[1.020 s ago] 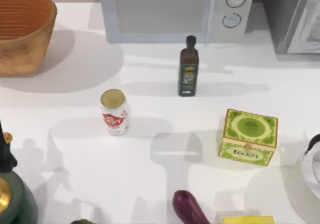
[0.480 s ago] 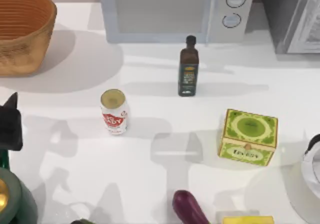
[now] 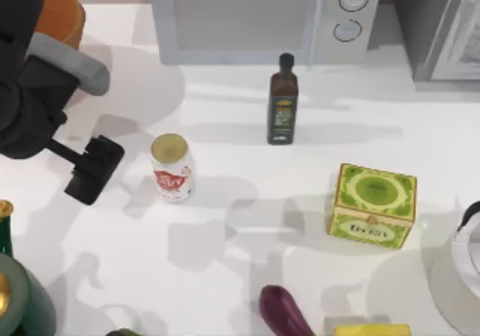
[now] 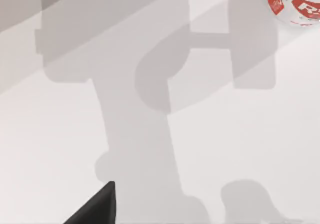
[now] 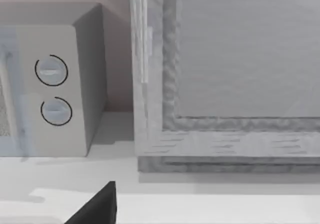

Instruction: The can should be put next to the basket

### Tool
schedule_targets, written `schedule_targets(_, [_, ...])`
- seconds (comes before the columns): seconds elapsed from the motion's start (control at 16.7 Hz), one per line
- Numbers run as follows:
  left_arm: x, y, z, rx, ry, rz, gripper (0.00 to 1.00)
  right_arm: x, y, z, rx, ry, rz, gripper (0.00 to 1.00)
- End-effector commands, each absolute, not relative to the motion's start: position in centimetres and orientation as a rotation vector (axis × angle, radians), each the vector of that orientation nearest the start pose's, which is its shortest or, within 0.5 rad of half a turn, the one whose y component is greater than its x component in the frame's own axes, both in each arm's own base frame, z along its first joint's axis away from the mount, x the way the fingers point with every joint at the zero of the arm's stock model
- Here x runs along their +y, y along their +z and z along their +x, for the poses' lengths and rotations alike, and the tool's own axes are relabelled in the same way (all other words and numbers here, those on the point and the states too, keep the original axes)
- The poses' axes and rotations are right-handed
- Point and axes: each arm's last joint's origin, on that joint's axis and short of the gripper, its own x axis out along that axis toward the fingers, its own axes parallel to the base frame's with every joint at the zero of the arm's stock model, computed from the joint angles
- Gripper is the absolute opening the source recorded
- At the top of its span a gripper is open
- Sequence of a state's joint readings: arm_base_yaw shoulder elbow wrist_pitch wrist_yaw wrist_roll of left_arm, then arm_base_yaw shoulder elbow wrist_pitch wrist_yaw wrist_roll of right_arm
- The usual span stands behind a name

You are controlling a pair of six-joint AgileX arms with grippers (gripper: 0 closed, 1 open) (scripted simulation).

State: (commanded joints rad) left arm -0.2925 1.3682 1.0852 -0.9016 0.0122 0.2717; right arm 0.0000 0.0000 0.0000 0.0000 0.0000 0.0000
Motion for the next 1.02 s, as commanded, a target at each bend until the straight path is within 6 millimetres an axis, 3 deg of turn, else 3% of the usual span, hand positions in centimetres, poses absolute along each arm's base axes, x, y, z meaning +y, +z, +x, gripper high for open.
schedule_targets(0.24, [-12.1,23.2,30.9,1.412,-0.542,0.523,1.00,-0.1,16.0,10.6,0.000,0.000,0.000,1.00])
schedule_targets(0.48, [-16.2,21.8,34.7,1.497,-0.606,0.600,1.00,-0.1,16.0,10.6,0.000,0.000,0.000,1.00])
schedule_targets(0.72, [-18.5,21.7,36.4,1.480,-0.628,0.628,1.00,-0.1,16.0,10.6,0.000,0.000,0.000,1.00])
schedule_targets(1.02, [-18.7,21.7,36.6,1.477,-0.629,0.630,1.00,-0.1,16.0,10.6,0.000,0.000,0.000,1.00])
